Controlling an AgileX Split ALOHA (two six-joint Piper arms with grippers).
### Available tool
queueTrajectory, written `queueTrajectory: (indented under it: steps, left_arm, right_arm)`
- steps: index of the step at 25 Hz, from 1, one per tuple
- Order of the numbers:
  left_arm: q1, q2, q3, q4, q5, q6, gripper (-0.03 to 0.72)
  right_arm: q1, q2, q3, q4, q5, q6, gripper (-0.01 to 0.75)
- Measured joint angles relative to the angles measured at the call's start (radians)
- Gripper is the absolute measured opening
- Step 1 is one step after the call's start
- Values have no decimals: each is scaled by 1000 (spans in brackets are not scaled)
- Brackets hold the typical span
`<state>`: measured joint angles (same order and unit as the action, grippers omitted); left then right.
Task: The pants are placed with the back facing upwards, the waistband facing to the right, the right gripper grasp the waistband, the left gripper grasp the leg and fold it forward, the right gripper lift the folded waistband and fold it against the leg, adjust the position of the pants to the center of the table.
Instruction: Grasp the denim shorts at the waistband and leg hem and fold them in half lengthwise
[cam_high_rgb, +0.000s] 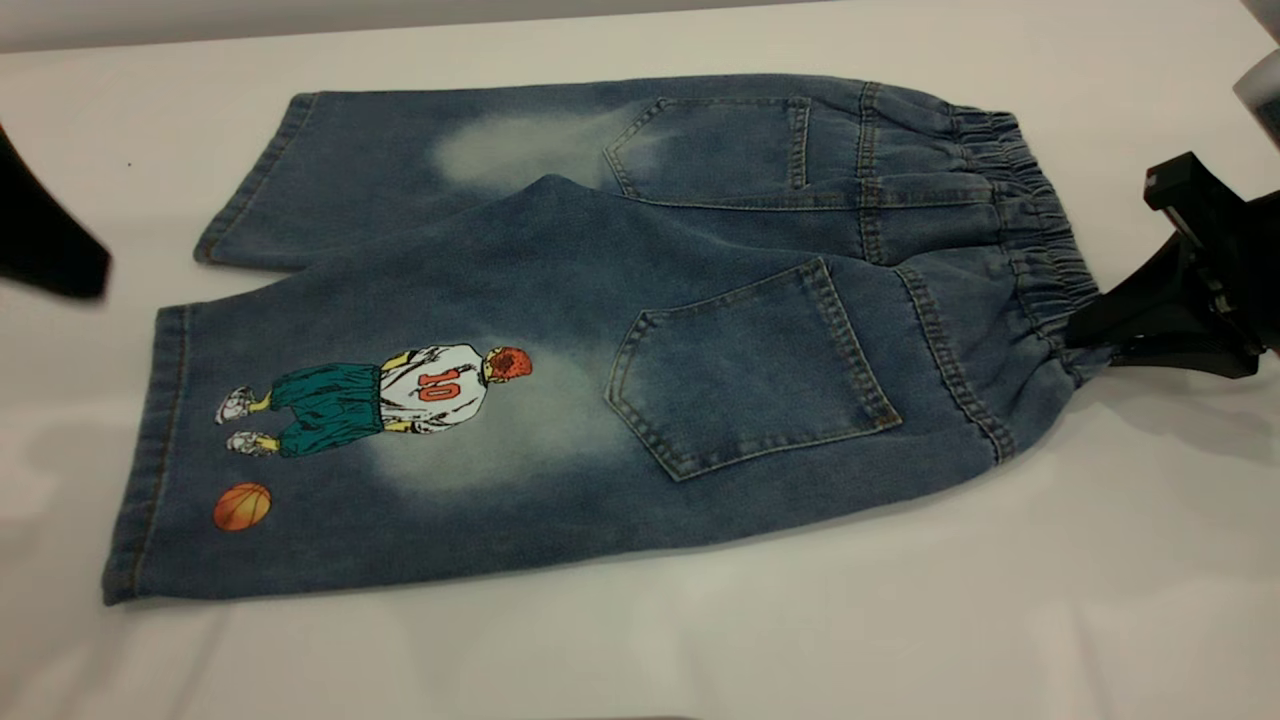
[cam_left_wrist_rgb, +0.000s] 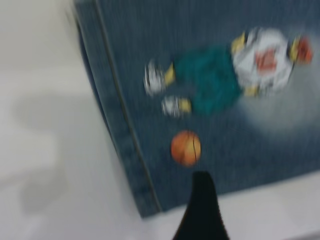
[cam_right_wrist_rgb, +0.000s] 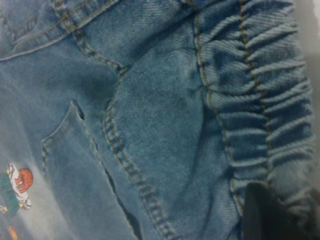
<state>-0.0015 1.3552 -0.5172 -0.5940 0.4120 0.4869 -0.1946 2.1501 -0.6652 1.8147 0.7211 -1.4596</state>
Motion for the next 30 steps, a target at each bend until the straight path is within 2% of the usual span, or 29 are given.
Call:
queueTrajectory:
  steps: [6,18,26,30]
  left_arm:
    - [0,191,-5,0,5,-2,517]
    - [0,462,-14,-6,-65,-4,517]
    - [0,515,-18,-8,-177,-4,517]
    - [0,517,-18,-8,-180,-4,517]
  right_arm:
    - [0,0,0,-6,4,0,37]
    - [0,0,0,-10,4,0,37]
    - [0,0,0,-16,4,0,37]
    - [0,0,0,-16,4,0,37]
